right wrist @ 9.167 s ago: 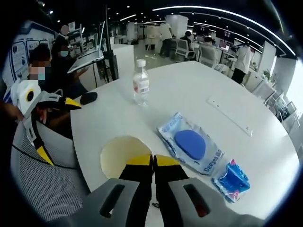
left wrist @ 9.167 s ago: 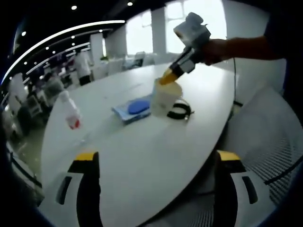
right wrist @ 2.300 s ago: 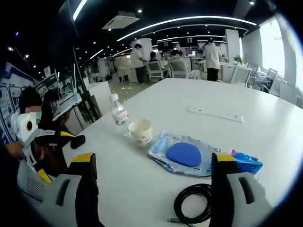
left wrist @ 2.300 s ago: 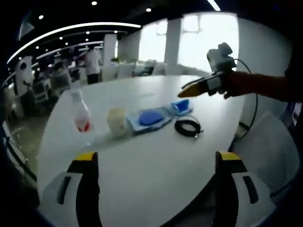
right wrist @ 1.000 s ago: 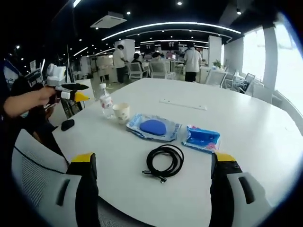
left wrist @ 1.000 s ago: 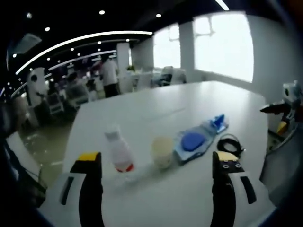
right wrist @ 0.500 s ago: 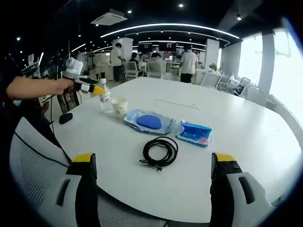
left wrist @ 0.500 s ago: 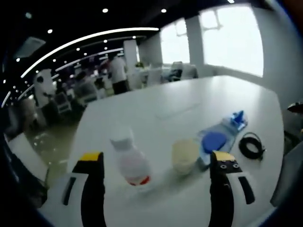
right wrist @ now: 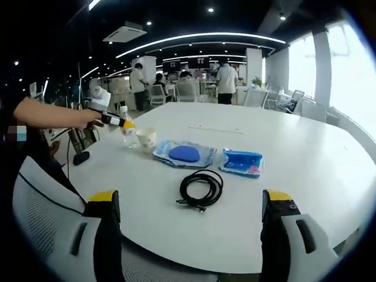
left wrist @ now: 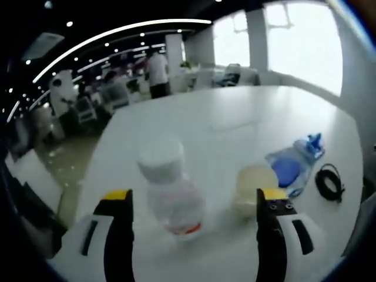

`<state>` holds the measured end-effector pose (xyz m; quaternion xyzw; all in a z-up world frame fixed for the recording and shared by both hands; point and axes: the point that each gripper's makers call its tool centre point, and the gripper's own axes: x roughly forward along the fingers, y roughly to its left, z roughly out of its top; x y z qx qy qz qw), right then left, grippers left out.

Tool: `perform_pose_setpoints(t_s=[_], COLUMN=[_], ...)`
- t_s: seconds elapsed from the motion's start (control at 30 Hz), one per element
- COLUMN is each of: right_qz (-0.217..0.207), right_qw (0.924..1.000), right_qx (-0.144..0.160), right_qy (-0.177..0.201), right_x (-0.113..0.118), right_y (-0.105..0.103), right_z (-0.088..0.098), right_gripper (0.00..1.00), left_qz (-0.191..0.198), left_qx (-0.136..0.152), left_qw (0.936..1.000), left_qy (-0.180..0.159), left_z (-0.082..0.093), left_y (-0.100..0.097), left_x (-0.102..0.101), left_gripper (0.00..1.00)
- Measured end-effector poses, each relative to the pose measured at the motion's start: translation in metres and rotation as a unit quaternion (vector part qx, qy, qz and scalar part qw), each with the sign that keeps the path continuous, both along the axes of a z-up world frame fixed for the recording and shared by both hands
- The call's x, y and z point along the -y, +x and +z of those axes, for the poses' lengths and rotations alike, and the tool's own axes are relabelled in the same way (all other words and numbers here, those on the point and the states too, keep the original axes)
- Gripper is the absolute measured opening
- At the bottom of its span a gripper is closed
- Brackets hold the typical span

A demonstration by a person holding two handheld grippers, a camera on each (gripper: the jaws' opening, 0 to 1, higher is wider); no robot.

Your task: Arrange the tabletop items into an orderly group along one side of the table until the central work area is clear of visible clutter.

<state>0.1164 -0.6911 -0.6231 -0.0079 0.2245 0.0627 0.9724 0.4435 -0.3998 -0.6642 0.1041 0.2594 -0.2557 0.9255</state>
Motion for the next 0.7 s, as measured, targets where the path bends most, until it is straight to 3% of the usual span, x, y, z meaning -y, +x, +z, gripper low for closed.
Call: perform_pose_setpoints(t_s=[0.33, 0.47, 0.7], right_qz=[-0.009, -0.017, -0.016], right_qw=[0.9996, 0.9995, 0.9991], right_qx=[-0.008, -0.004, -0.005], right_qy=[-0.024, -0.027, -0.04], right_x=[0.012, 0.015, 0.016], right_y=[0.001, 0.001, 0.001], right_z=[-0.012, -0.011, -0.012], right_gripper=[1.0, 0.95, 0.95], left_qz=[0.028, 0.03, 0.038], left_qx=[-0.035, -0.043, -0.062], left_qw=[0.999, 0.9986, 0.9973], left_qy=[-0.001, 0.0, 0.0], left_z=[-0.022, -0.027, -0.036], left_y=[0.013, 0.016, 0.019], left_x=[-0.007, -0.006, -0.005], left_gripper=[0.73, 0.67, 0.62])
